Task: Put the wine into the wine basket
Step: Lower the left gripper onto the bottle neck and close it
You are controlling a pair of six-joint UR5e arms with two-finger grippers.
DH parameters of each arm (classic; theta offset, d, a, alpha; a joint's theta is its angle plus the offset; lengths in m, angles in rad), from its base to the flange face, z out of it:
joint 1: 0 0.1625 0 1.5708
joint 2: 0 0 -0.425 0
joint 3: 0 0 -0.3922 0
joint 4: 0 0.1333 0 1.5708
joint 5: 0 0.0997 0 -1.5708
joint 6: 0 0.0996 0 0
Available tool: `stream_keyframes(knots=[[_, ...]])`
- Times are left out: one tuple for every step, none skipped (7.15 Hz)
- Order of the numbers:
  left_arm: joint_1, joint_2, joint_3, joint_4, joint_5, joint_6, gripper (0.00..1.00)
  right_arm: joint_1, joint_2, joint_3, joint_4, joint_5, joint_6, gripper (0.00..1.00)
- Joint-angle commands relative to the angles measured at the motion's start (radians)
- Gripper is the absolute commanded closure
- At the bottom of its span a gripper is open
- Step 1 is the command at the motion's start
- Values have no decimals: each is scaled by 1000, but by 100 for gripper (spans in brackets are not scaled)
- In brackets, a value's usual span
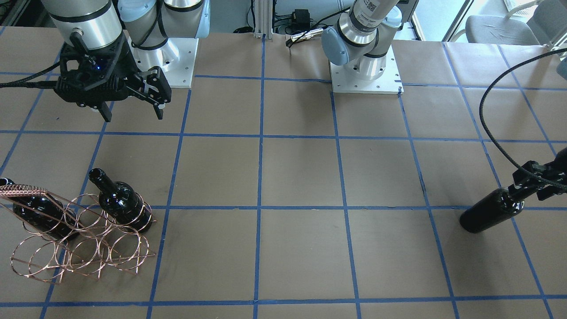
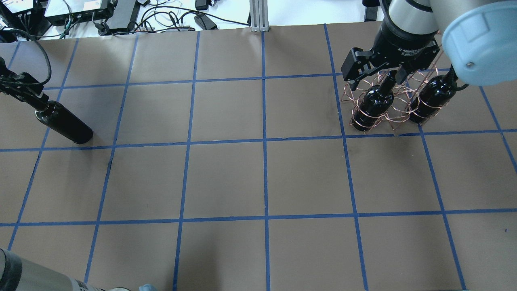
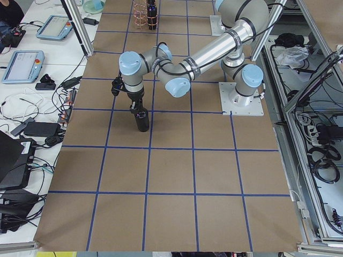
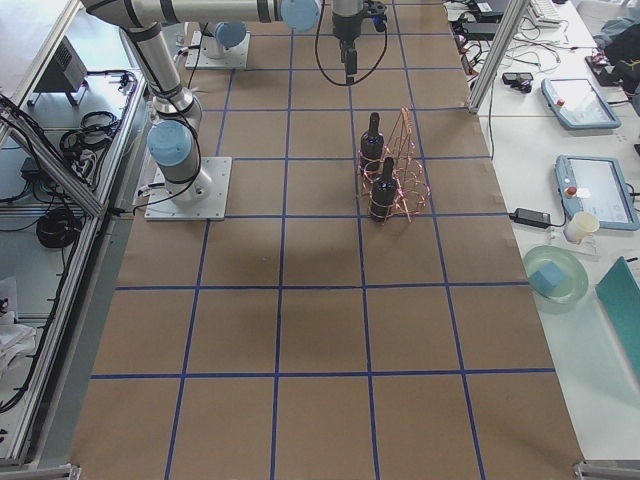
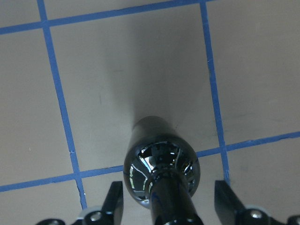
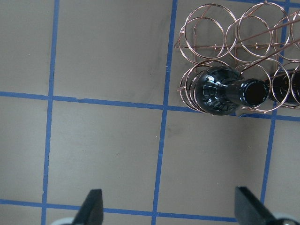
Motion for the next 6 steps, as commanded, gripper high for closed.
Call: stream_keyframes(knots=[[0,-2,0,-17,9,0,100,0,1,0,0,-3,0,0],[0,-2,0,-18,22,0,100,0,2,0,-1,5,2,0],[0,-2,0,-18,29,0,100,0,2,0,-2,3,2,0],[-2,2,1,-17,29,0,100,0,1,0,-2,2,2,0],[-8,15,3,-17,29,0,100,2,1,0,-2,5,3,0],[-41,41,3,-24,30,-26,100,0,2,0,-2,-1,0,0]])
